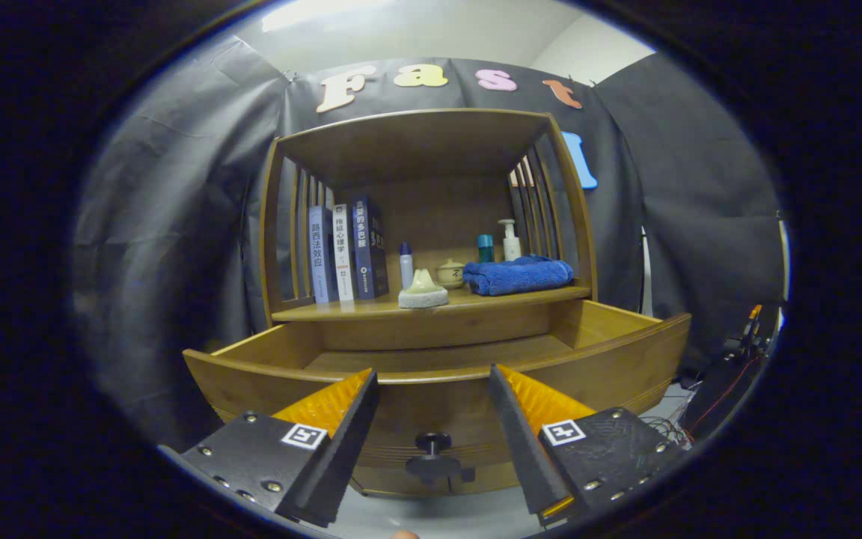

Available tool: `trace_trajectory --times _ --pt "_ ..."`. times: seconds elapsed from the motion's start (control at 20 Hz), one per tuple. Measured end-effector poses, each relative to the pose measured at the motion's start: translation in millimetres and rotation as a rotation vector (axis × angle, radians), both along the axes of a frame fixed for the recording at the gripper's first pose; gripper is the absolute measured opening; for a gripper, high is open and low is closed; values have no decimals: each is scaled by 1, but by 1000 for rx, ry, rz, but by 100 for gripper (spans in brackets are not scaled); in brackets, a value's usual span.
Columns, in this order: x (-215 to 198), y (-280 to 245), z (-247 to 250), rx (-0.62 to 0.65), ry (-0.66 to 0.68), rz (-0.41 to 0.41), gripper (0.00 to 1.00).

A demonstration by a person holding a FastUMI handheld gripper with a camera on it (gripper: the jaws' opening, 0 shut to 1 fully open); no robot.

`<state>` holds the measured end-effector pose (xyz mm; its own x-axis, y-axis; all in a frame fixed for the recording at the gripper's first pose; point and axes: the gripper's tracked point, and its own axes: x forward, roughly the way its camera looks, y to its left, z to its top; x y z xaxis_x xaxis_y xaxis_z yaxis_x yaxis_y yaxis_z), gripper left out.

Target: Pull open the drawer, take out the items inside it, and place them on the countertop above the cabinet.

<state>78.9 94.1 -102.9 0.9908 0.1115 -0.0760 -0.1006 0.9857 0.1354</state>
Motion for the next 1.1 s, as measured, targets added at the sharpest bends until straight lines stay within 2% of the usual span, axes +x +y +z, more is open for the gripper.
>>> trace_trajectory --times 0.3,0.7,1.1 --pt "-1 2 -3 -90 45 8 90" --pt "17 0 1 -72 72 36 92" --pt "56 8 4 -68 83 32 93"
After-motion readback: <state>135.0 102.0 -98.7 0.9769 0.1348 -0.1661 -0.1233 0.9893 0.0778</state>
